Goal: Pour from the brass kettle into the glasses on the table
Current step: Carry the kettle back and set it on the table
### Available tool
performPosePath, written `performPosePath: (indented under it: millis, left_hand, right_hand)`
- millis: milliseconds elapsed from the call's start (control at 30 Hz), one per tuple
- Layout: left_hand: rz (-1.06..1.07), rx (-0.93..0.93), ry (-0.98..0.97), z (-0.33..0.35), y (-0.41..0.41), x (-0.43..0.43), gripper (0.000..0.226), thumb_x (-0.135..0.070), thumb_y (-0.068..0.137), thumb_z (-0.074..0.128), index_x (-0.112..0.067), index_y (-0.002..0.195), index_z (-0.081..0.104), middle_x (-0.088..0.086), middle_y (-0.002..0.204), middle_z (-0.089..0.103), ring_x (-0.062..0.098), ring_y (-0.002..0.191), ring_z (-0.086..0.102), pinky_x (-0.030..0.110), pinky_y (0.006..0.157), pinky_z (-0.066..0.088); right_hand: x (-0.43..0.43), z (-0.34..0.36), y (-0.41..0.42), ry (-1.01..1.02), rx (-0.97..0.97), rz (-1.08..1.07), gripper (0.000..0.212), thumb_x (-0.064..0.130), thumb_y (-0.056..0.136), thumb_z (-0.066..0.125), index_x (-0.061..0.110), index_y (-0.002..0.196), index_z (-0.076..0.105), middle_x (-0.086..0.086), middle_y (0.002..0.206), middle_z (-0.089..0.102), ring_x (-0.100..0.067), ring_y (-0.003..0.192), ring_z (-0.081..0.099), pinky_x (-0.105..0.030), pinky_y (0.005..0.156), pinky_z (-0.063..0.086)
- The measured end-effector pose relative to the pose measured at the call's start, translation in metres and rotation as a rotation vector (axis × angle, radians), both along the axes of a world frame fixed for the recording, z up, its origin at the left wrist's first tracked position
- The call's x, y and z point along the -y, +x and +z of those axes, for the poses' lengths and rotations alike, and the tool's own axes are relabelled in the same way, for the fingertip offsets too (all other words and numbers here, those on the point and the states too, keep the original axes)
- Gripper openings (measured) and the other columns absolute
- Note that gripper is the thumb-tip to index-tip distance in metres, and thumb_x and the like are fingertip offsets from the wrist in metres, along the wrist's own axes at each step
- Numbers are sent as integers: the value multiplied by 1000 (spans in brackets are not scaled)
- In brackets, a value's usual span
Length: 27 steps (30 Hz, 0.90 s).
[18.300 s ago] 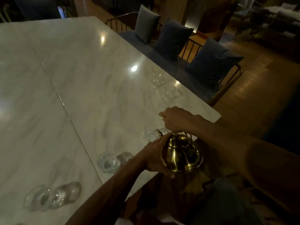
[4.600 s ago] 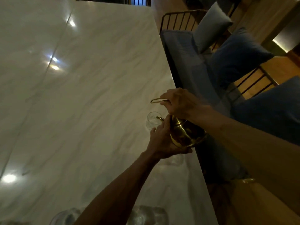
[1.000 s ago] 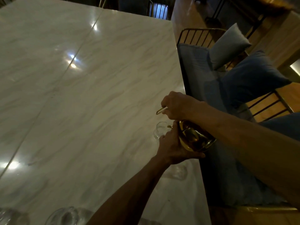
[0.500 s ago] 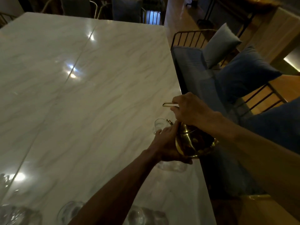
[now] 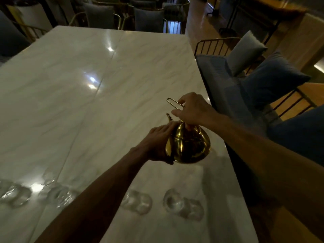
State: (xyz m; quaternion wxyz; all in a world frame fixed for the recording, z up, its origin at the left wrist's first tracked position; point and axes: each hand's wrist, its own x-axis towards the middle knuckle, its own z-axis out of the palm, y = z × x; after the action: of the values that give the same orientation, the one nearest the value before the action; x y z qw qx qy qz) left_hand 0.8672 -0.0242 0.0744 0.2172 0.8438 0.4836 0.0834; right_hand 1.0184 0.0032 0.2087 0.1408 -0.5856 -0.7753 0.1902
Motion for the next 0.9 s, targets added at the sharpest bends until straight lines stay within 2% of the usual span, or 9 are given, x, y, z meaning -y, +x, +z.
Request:
performPosePath:
  millis: [67,133,233,333,433,567,767,833,900]
  left_hand:
    - [37,-38,3,7,-37,21,146,-45,65,96,-21,165,-8,8,174,7,31,159,13,51,129,13]
    - [85,-14,15,12,-76,43,145,-41,64,96,-20,165,-7,7,174,8,31,159,14,50,129,14]
    - [145,63,42,21,-136,78,145,-38,62,98,-19,164,-3,8,172,17,32,156,23,47,126,21]
    - [183,217,94,28,-199,115,138,-63,60,87,-32,161,-2,7,168,28,30,150,35,44,119,34]
    - [336,256,137,33,-260,153,135,-79,60,74,-26,163,5,4,166,35,27,147,41,48,116,43]
    - [553,250,176,31,-341,197,136,-87,59,72,-26,164,10,5,163,39,29,144,45,53,111,47]
    - [743,203,234,25,-445,264,132,-86,59,76,-26,161,17,1,157,46,26,137,51,51,105,52]
    - [812,187,240,23,-473,284,131,-82,59,78,-27,161,17,1,158,44,26,139,49,51,106,51]
    - [875,161,237,20,-498,302,131,-78,59,80,-27,161,16,1,160,40,28,141,46,52,109,48]
  right_hand:
    - [14,4,-37,-9,-21,26,49,32,88,72,-2,122,63,-17,115,69,-25,100,69,-28,76,53]
    - [28,9,-76,-4,-39,63,48,33,87,72,-1,119,65,-15,109,72,-23,94,70,-26,74,54]
    - [52,20,-140,13,-51,119,34,29,87,71,-3,100,72,-15,88,74,-25,77,74,-37,73,62]
    - [77,28,-208,46,-60,173,32,26,85,71,-5,93,73,-18,90,75,-31,84,73,-41,75,60]
    - [105,35,-278,53,-95,254,32,24,83,70,-6,90,73,-20,88,75,-33,82,73,-46,73,60]
    - [139,39,-369,54,-144,372,32,24,81,70,-7,88,73,-21,82,75,-34,76,73,-44,71,60]
    - [181,31,-482,21,-183,589,32,23,82,68,-9,86,72,-21,79,74,-33,71,72,-43,69,61]
    - [190,25,-517,1,-198,642,34,23,82,68,-11,83,72,-20,71,70,-27,59,65,-34,59,55]
    - [199,19,-549,-32,-210,681,35,23,82,68,-12,80,71,-19,65,64,-27,56,61,-31,55,46]
